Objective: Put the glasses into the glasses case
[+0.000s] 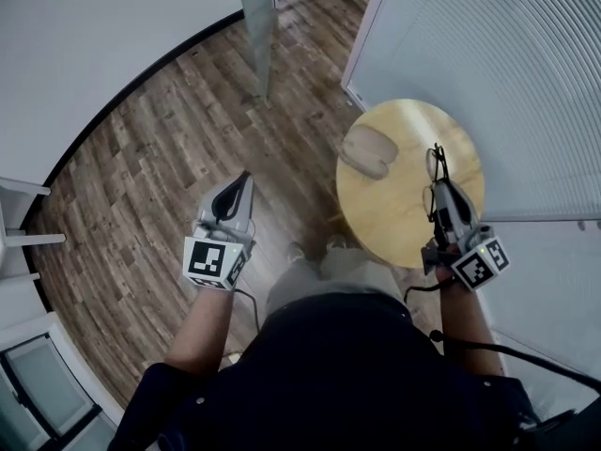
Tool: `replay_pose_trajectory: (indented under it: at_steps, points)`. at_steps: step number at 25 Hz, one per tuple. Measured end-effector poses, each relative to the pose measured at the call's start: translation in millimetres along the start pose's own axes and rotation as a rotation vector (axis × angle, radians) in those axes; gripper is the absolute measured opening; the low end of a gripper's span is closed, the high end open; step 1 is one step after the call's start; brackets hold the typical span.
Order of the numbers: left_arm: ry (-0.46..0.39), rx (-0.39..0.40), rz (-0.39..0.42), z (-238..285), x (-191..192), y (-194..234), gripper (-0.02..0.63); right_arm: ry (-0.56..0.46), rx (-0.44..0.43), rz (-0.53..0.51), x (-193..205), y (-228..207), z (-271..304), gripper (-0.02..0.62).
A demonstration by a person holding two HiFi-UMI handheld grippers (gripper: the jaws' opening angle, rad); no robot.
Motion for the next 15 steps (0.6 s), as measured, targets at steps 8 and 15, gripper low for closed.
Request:
replay_pose_trajectory:
  at_steps: [8,15]
  points:
    - [-0.005,0.051,0.049,38,-30,-13,0.003,-0.04,-0.003,0.035,-8,-25,1,0.026]
    - [-0.019,0.001,0.136,60,-67,-6,0.003,-0.072,-0.06,0.075,-24,-54,22,0.026]
Point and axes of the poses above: the fingertips, and each gripper's own axes: z forward along the fingers, y to its left, x out of its underside, the point moved 9 cm from there along -z, backward along the fingers, and after that the axes turned 7 degrees about z, right-handed, at the moved point
